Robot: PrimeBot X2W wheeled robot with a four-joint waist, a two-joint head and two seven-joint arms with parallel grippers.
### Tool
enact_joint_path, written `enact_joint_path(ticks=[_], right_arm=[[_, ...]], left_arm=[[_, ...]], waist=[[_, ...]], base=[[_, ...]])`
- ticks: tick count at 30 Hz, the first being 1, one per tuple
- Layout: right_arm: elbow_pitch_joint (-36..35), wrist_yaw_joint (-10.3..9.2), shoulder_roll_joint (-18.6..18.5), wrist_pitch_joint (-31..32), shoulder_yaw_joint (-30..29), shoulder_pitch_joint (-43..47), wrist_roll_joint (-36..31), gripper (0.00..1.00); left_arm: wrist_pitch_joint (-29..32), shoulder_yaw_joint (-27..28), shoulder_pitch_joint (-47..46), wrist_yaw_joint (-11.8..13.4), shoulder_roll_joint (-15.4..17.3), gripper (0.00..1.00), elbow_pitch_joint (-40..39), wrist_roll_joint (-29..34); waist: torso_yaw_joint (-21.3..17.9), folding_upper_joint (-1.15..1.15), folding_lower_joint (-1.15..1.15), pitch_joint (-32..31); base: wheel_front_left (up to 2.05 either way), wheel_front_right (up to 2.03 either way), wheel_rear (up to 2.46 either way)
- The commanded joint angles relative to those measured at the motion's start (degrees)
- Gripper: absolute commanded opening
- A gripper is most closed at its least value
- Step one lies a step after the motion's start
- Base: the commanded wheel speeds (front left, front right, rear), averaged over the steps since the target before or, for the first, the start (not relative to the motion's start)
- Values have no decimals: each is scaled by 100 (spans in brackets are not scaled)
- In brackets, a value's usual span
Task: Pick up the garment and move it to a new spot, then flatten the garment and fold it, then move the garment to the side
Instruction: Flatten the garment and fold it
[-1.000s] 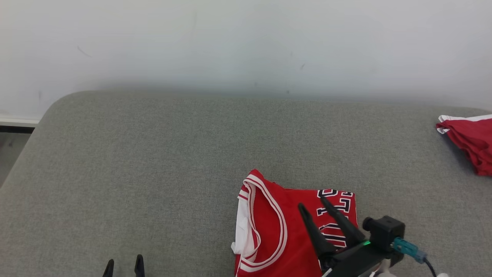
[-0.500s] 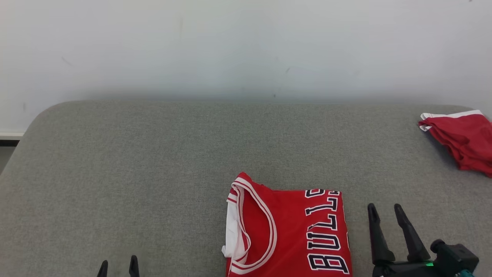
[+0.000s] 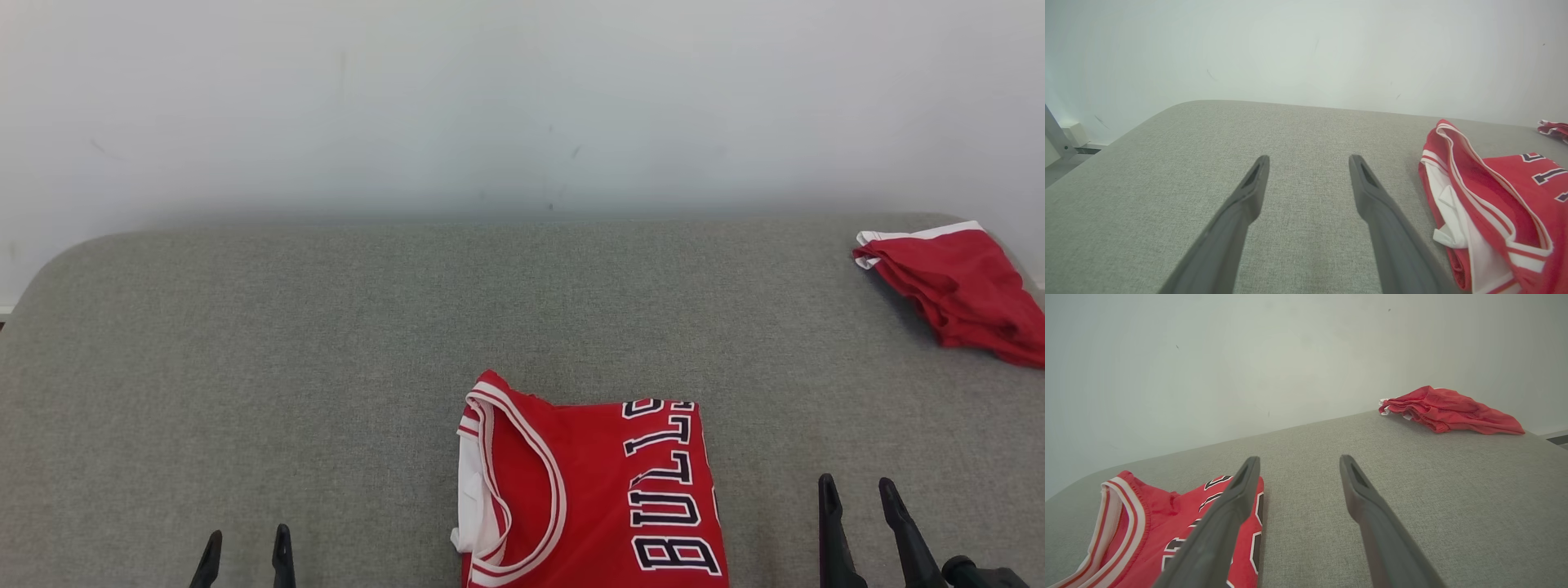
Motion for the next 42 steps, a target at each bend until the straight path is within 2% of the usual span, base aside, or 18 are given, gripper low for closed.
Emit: enact_joint_path(ticks=[1,5,21,42], right_arm=[[-8,-14,28,-27,-28,42,-71,100],[30,-14,51,-27,-44,73,-171,100],[310,-14,68,-27,593,-162,-314,100],[522,-14,47,-27,834,-250,-260,100]], left_arm=[[-9,-35,96,44,-8,100,-33,70],[-9,-134,100,59,-7,100,-70,146],[-9,-258,38,74,-7,100,60,215],[-9,-311,18,133,-7,100,101,172]], waist=[[-4,0,0,1],[-19,0,0,0],[-37,0,0,21],[-22,0,0,27]], base=[[0,0,0],[0,0,0],[0,0,0],[0,0,0]])
